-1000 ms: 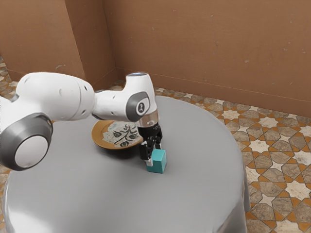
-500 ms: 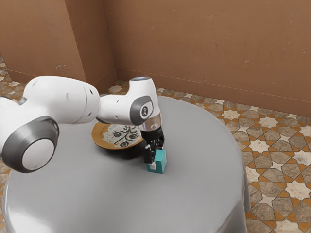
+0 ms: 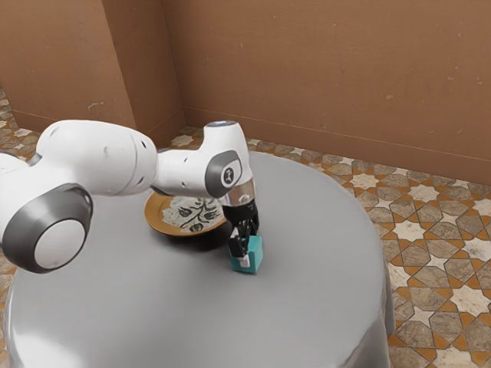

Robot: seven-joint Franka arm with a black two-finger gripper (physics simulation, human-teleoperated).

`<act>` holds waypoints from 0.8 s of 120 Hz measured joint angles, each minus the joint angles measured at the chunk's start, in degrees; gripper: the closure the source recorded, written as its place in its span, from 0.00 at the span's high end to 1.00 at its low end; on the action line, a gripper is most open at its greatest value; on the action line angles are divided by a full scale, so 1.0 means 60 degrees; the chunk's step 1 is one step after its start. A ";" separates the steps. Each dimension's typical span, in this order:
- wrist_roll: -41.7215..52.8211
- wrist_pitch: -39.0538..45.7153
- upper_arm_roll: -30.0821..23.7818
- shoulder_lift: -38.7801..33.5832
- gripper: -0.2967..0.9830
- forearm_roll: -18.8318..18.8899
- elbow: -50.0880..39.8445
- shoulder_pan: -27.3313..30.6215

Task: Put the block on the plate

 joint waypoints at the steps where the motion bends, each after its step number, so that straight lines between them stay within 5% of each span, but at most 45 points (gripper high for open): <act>1: -0.0001 -0.0004 0.0001 -0.0016 0.55 -0.0002 0.0000 0.0000; 51: -0.0032 -0.0488 0.0437 -0.0385 0.54 -0.0183 0.0540 -0.0741; 96: -0.0066 -0.1553 0.1964 -0.0751 0.55 0.0106 0.1882 -0.0935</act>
